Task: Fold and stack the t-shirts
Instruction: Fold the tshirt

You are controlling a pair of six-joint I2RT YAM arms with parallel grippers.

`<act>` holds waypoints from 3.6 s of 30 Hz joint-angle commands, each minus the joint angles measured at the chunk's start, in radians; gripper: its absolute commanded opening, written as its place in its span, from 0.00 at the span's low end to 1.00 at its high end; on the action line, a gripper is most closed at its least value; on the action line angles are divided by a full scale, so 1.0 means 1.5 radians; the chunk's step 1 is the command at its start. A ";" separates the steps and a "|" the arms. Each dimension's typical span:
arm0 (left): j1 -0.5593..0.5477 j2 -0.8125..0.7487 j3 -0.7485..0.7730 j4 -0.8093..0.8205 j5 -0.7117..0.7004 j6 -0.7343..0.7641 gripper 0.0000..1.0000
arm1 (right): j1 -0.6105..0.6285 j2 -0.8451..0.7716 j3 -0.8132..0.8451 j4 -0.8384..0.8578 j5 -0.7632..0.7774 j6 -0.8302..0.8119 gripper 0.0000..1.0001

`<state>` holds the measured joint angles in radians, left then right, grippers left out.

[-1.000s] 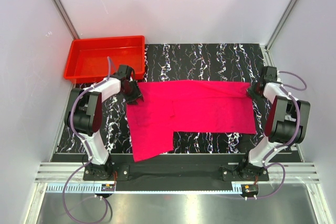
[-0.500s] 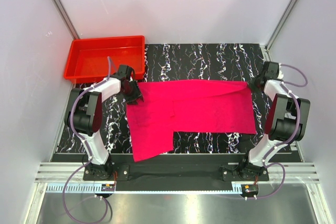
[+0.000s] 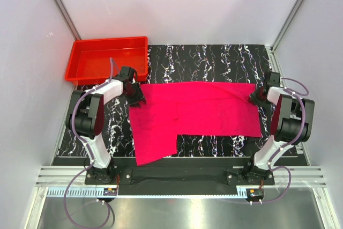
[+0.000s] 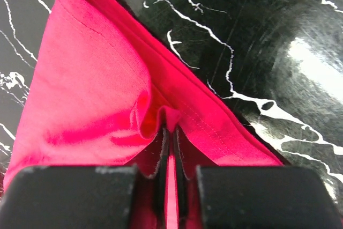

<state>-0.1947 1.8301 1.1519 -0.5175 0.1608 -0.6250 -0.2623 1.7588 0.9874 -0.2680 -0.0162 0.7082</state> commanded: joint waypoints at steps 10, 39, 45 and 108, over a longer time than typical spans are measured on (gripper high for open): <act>0.012 -0.009 -0.001 -0.034 -0.062 0.053 0.44 | -0.026 0.002 0.083 -0.134 0.025 -0.111 0.46; 0.037 -0.072 0.032 -0.070 -0.003 0.108 0.58 | -0.028 0.239 0.407 -0.203 -0.108 -0.242 0.38; 0.026 -0.099 0.005 -0.085 -0.032 0.097 0.65 | -0.028 0.259 0.421 -0.211 -0.114 -0.253 0.25; 0.041 0.002 0.129 -0.078 -0.189 0.151 0.56 | -0.026 0.257 0.469 -0.273 -0.045 -0.255 0.48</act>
<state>-0.1360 1.9129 1.3262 -0.6163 -0.1093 -0.4004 -0.2955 2.2127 1.7096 -0.6212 -0.1150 0.3569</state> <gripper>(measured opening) 0.559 0.453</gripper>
